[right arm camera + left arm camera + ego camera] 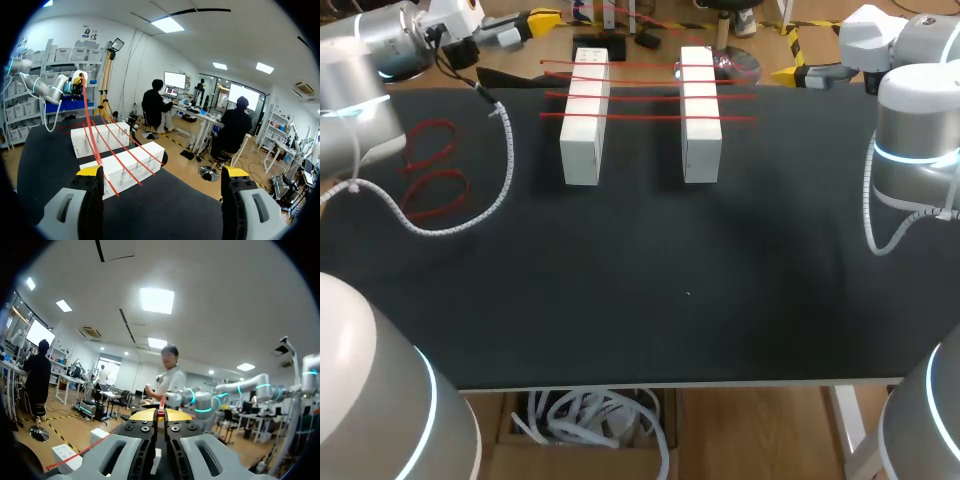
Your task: Grab the tape and strap the tape.
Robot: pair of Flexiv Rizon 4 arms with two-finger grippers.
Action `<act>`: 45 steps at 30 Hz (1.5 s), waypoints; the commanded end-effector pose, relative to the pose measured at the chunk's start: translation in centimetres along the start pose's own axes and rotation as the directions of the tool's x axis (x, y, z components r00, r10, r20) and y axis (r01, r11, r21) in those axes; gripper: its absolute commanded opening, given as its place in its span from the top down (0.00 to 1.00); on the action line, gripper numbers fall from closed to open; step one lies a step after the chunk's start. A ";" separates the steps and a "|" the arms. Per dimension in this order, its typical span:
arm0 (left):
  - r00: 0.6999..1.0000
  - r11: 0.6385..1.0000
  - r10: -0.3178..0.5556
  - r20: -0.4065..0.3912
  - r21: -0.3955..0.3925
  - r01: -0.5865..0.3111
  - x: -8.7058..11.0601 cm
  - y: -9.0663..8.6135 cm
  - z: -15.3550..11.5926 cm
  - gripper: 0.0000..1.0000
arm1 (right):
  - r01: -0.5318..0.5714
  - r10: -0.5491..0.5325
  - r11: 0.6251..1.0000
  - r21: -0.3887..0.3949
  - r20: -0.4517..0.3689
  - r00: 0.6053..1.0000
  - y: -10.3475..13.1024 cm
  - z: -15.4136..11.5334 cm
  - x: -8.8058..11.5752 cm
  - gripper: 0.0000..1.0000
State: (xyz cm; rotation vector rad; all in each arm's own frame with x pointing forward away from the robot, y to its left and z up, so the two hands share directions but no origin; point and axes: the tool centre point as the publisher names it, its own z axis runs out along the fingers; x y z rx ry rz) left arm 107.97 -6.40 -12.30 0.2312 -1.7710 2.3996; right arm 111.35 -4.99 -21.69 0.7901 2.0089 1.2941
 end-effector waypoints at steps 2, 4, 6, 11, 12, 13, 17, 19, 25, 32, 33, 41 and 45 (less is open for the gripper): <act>1.000 1.000 0.001 0.007 0.002 -0.001 0.2 0.0 0.1 1.00 | 0.000 0.000 1.000 0.002 -0.001 1.000 0.0 0.0 0.0 0.00; 1.000 1.000 0.001 0.007 0.002 -0.001 0.2 0.0 0.1 1.00 | 0.000 0.000 1.000 0.002 -0.001 1.000 0.0 0.0 0.0 0.00; 1.000 1.000 0.001 0.007 0.002 -0.001 0.2 0.0 0.1 1.00 | 0.000 0.000 1.000 0.002 -0.001 1.000 0.0 0.0 0.0 0.00; 1.000 1.000 0.001 0.007 0.002 -0.001 0.2 0.0 0.1 1.00 | 0.000 0.000 1.000 0.002 -0.001 1.000 0.0 0.0 0.0 0.00; 1.000 1.000 0.001 0.007 0.002 -0.001 0.2 0.0 0.1 1.00 | 0.000 0.000 1.000 0.002 -0.001 1.000 0.0 0.0 0.0 0.00; 1.000 1.000 0.008 0.003 -0.007 -0.008 0.4 0.3 0.5 1.00 | 0.000 0.000 1.000 0.002 -0.001 1.000 0.0 0.0 0.0 0.00; 0.999 0.999 0.033 -0.016 0.008 -0.033 0.6 0.9 2.5 1.00 | 0.000 0.000 1.000 0.002 -0.001 1.000 0.0 0.0 0.0 0.00; 0.998 0.998 0.054 -0.020 0.029 -0.054 0.5 0.8 3.3 1.00 | 0.000 0.000 1.000 0.002 -0.001 1.000 0.0 0.0 0.0 0.00; 0.996 0.994 0.088 0.002 0.071 -0.088 0.0 0.2 4.3 1.00 | 0.000 0.000 1.000 0.002 -0.001 1.000 0.0 0.0 0.0 0.00; 0.995 0.992 0.094 -0.017 0.083 -0.092 -0.3 0.2 5.1 1.00 | 0.000 0.000 1.000 0.002 -0.001 1.000 0.0 0.0 0.0 0.00; 0.995 0.992 0.095 -0.026 0.086 -0.092 -0.4 0.3 5.3 1.00 | 0.000 0.000 1.000 0.002 -0.001 1.000 0.0 0.0 0.0 0.00; 0.994 0.990 0.076 -0.074 0.124 -0.066 -0.6 1.1 6.3 1.00 | 0.000 0.000 1.000 0.002 -0.001 1.000 0.0 0.0 0.0 0.00; 0.991 0.989 0.101 -0.084 0.118 -0.091 -0.6 1.5 6.5 1.00 | 0.000 0.000 1.000 0.002 -0.001 1.000 0.0 0.0 0.0 0.00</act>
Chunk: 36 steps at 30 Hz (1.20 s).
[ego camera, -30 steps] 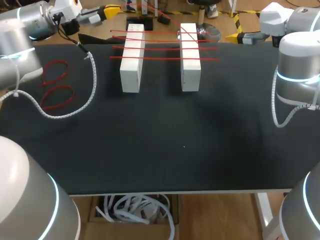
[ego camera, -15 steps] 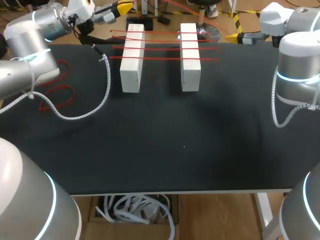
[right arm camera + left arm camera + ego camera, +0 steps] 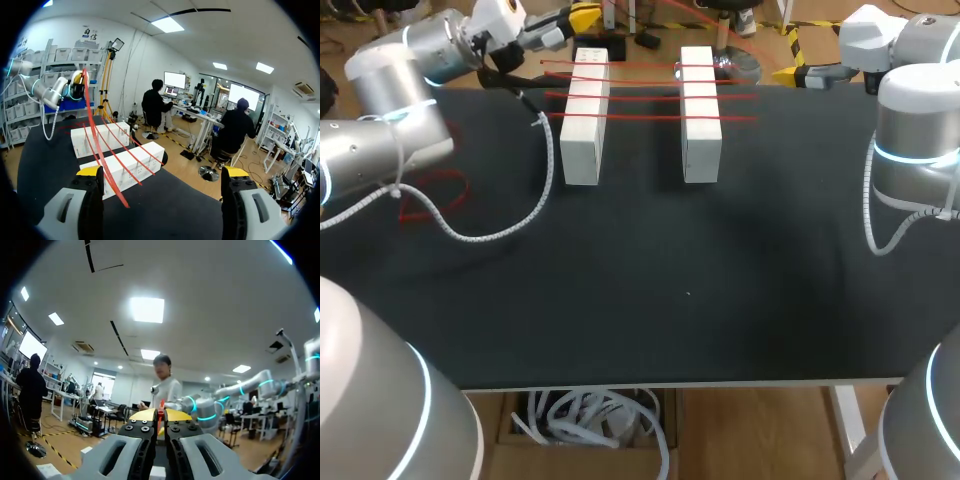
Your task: Grab the tape and strap the tape.
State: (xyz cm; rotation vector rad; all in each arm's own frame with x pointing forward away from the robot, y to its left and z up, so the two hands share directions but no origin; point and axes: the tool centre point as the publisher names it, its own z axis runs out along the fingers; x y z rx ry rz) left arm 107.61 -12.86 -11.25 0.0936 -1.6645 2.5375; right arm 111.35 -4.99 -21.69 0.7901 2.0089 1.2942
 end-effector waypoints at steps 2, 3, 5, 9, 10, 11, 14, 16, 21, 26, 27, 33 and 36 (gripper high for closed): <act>1.000 1.000 0.019 -0.015 0.007 -0.019 -0.9 0.9 -0.1 1.00 | 0.000 0.000 1.000 0.003 -0.001 1.000 0.0 0.0 0.0 0.00; 1.000 1.000 0.030 -0.002 0.001 -0.030 -0.8 0.9 -0.2 1.00 | 0.000 0.000 1.000 0.003 -0.001 1.000 0.0 0.0 0.0 0.00; 0.999 0.999 0.038 0.008 -0.002 -0.038 -0.7 0.9 -0.2 1.00 | 0.000 0.000 1.000 0.003 -0.001 1.000 0.0 0.0 0.0 0.00; 0.999 0.999 0.041 0.034 -0.017 -0.040 -0.5 0.9 -0.3 1.00 | 0.000 0.000 1.000 0.003 -0.001 1.000 0.0 0.0 0.0 0.00; 0.999 0.999 0.037 0.041 -0.016 -0.036 -0.5 0.9 -0.3 1.00 | 0.000 0.000 1.000 0.003 -0.001 1.000 0.0 0.0 0.0 0.00; 0.999 0.999 0.036 0.041 -0.015 -0.035 -0.5 1.0 -0.3 1.00 | 0.000 0.000 1.000 0.003 -0.001 1.000 0.0 0.0 0.0 0.00; 0.999 0.999 0.028 0.046 -0.017 -0.028 -0.4 1.1 -0.3 1.00 | 0.000 0.000 1.000 0.003 -0.001 1.000 0.0 0.0 0.0 0.00; 0.999 1.000 0.027 0.045 -0.014 -0.026 -0.4 1.1 -0.3 1.00 | 0.000 0.000 1.000 0.003 -0.001 1.000 0.0 0.0 0.0 0.00; 0.999 1.000 0.022 0.040 -0.005 -0.022 -0.3 1.2 -0.3 1.00 | 0.000 0.000 1.000 0.003 -0.001 1.000 0.0 0.0 0.0 0.00; 0.999 1.000 0.018 0.032 -0.011 -0.018 -0.2 1.2 -0.3 1.00 | 0.000 0.000 1.000 0.003 -0.001 1.000 0.0 0.0 0.0 0.00; 0.999 1.000 0.018 0.031 -0.012 -0.018 -0.2 1.2 -0.3 1.00 | 0.000 0.000 1.000 0.003 -0.001 1.000 0.0 0.0 0.0 0.00; 1.000 1.000 0.009 0.015 -0.017 -0.008 -0.2 1.3 -0.3 1.00 | 0.000 0.000 1.000 0.003 -0.001 1.000 0.0 0.0 0.0 0.00; 1.000 1.000 0.004 0.003 -0.021 -0.003 -0.2 1.3 -0.2 1.00 | 0.000 0.000 1.000 0.003 -0.001 1.000 0.0 0.0 0.0 0.00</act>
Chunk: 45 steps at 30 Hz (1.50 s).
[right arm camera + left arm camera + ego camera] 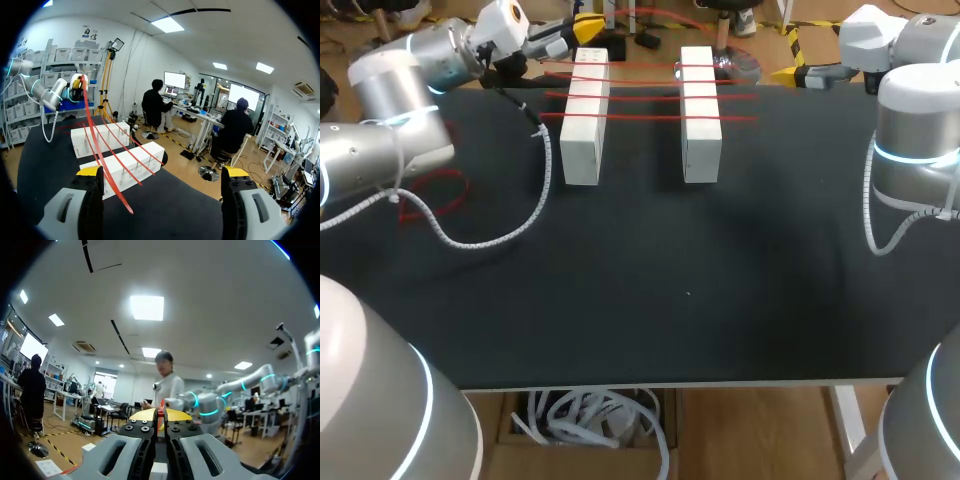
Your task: Grab the tape and strap the tape.
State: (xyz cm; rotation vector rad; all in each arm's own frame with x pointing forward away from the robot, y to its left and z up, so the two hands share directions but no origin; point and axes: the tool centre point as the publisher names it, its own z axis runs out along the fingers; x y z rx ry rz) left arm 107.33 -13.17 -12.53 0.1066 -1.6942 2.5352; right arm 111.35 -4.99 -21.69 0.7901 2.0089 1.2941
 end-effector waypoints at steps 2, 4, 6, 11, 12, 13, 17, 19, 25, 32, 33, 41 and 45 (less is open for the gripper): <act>1.000 1.000 -0.007 -0.017 -0.005 0.007 -0.3 0.0 0.0 1.00 | 0.000 0.000 1.000 0.002 -0.001 1.000 0.0 0.0 0.0 0.00; 1.000 1.000 -0.010 -0.022 -0.007 0.010 -0.3 0.0 0.0 1.00 | 0.000 0.000 1.000 0.002 -0.001 1.000 0.0 0.0 0.0 0.00; 0.999 1.000 -0.018 -0.029 -0.012 0.018 -0.3 0.0 0.0 1.00 | 0.000 0.000 1.000 0.002 -0.001 1.000 0.0 0.0 0.0 0.00; 0.999 0.999 -0.041 -0.033 0.017 0.041 -0.4 0.1 0.0 1.00 | 0.000 0.000 1.000 0.002 -0.001 1.000 0.0 0.0 0.0 0.00; 0.999 0.999 -0.042 -0.030 0.024 0.043 -0.5 0.0 0.0 1.00 | 0.000 0.000 1.000 0.002 -0.001 1.000 0.0 0.0 0.0 0.00; 0.999 0.999 -0.042 -0.029 0.029 0.043 -0.5 0.0 -0.1 1.00 | 0.000 0.000 1.000 0.002 -0.001 1.000 0.0 0.0 0.0 0.00; 0.999 0.999 -0.048 -0.010 0.007 0.048 -0.7 0.0 0.0 1.00 | 0.000 0.000 1.000 0.002 -0.001 1.000 0.0 0.0 0.0 0.00; 0.999 0.999 -0.049 -0.004 -0.008 0.049 -0.8 0.0 0.0 1.00 | 0.000 0.000 1.000 0.002 -0.001 1.000 0.0 0.0 0.0 0.00; 0.999 0.998 -0.053 0.002 -0.015 0.053 -0.8 0.1 0.1 1.00 | 0.000 0.000 1.000 0.002 -0.001 1.000 0.0 0.0 0.0 0.00; 0.999 0.998 -0.053 0.001 -0.014 0.053 -0.8 0.1 0.1 1.00 | 0.000 0.000 1.000 0.002 -0.001 1.000 0.0 0.0 0.0 0.00; 0.999 0.998 -0.053 0.001 -0.014 0.053 -0.8 0.1 0.1 1.00 | 0.000 0.000 1.000 0.002 -0.001 1.000 0.0 0.0 0.0 0.00; 0.998 0.998 -0.056 0.000 -0.008 0.056 -0.7 0.1 0.3 1.00 | 0.000 0.000 1.000 0.002 -0.001 1.000 0.0 0.0 0.0 0.00; 0.998 0.998 -0.058 -0.024 -0.013 0.057 -0.7 0.1 0.5 1.00 | 0.000 0.000 1.000 0.002 -0.001 1.000 0.0 0.0 0.0 0.00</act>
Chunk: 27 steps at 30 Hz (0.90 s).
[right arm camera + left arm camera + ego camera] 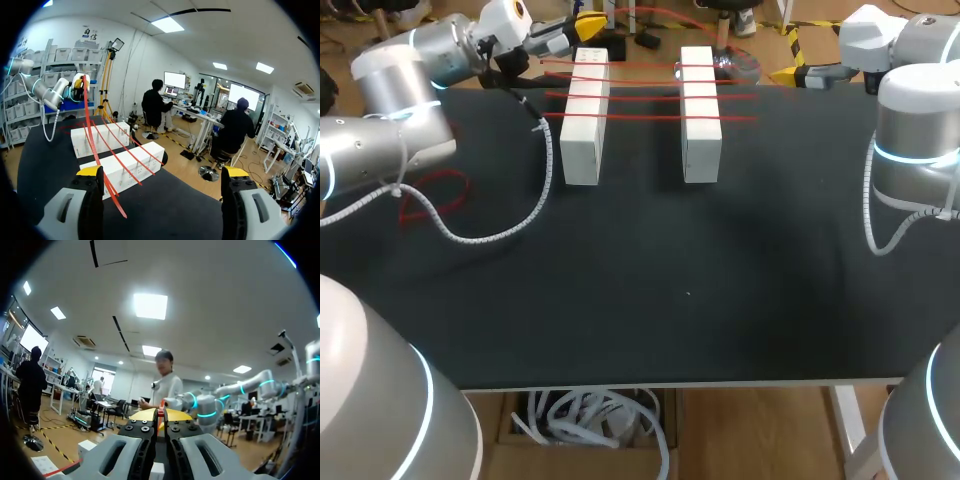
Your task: Grab the tape and strap the tape.
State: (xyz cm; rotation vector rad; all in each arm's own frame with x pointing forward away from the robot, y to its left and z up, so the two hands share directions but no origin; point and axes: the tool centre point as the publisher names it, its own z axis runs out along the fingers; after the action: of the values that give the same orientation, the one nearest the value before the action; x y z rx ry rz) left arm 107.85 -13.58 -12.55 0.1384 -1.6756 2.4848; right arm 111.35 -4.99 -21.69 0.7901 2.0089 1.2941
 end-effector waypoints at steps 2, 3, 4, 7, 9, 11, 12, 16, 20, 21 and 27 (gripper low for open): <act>1.000 1.000 -0.003 -0.015 -0.004 0.003 -0.1 0.0 0.1 1.00 | 0.000 0.000 1.000 0.002 -0.001 1.000 0.0 0.0 0.0 0.00; 1.000 1.000 -0.003 -0.015 -0.004 0.003 -0.1 0.0 0.1 1.00 | 0.000 0.000 1.000 0.002 -0.001 1.000 0.0 0.0 0.0 0.00; 1.000 1.000 -0.003 -0.015 -0.004 0.003 -0.1 0.0 0.1 1.00 | 0.000 0.000 1.000 0.002 -0.001 1.000 0.0 0.0 0.0 0.00; 1.000 1.000 -0.003 -0.015 -0.004 0.003 -0.1 0.0 0.1 1.00 | 0.000 0.000 1.000 0.002 -0.001 1.000 0.0 0.0 0.0 0.00; 1.000 1.000 -0.003 -0.015 -0.004 0.003 -0.1 0.0 0.1 1.00 | 0.000 0.000 1.000 0.002 -0.001 1.000 0.0 0.0 0.0 0.00; 1.000 1.000 -0.003 -0.015 -0.004 0.003 -0.1 0.0 0.1 1.00 | 0.000 0.000 1.000 0.002 -0.001 1.000 0.0 0.0 0.0 0.00; 1.000 1.000 -0.003 -0.015 -0.004 0.003 -0.1 0.0 0.1 1.00 | 0.000 0.000 1.000 0.002 -0.001 1.000 0.0 0.0 0.0 0.00; 1.000 1.000 -0.003 -0.015 -0.004 0.003 -0.1 0.0 0.1 1.00 | -0.049 0.048 0.999 0.016 0.026 0.998 0.6 0.2 -0.2 0.00; 1.000 1.000 -0.003 -0.015 -0.004 0.003 -0.1 0.0 0.1 1.00 | -0.403 0.399 0.915 0.024 0.087 0.913 1.5 -0.1 -0.6 0.00; 1.000 1.000 -0.003 -0.015 -0.004 0.003 -0.1 0.0 0.1 1.00 | -0.502 0.498 0.865 0.017 0.089 0.862 1.6 -0.3 -0.5 0.00; 1.000 1.000 -0.003 -0.015 -0.004 0.003 -0.1 0.0 0.1 1.00 | -0.783 0.783 0.621 -0.045 0.081 0.616 2.7 -1.8 1.3 0.00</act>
State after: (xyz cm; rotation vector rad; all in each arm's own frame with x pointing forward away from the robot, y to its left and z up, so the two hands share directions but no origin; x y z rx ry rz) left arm 107.82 -13.69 -12.45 0.1265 -1.6756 2.4771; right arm 110.96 -4.38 -19.66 1.2073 1.8747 1.4412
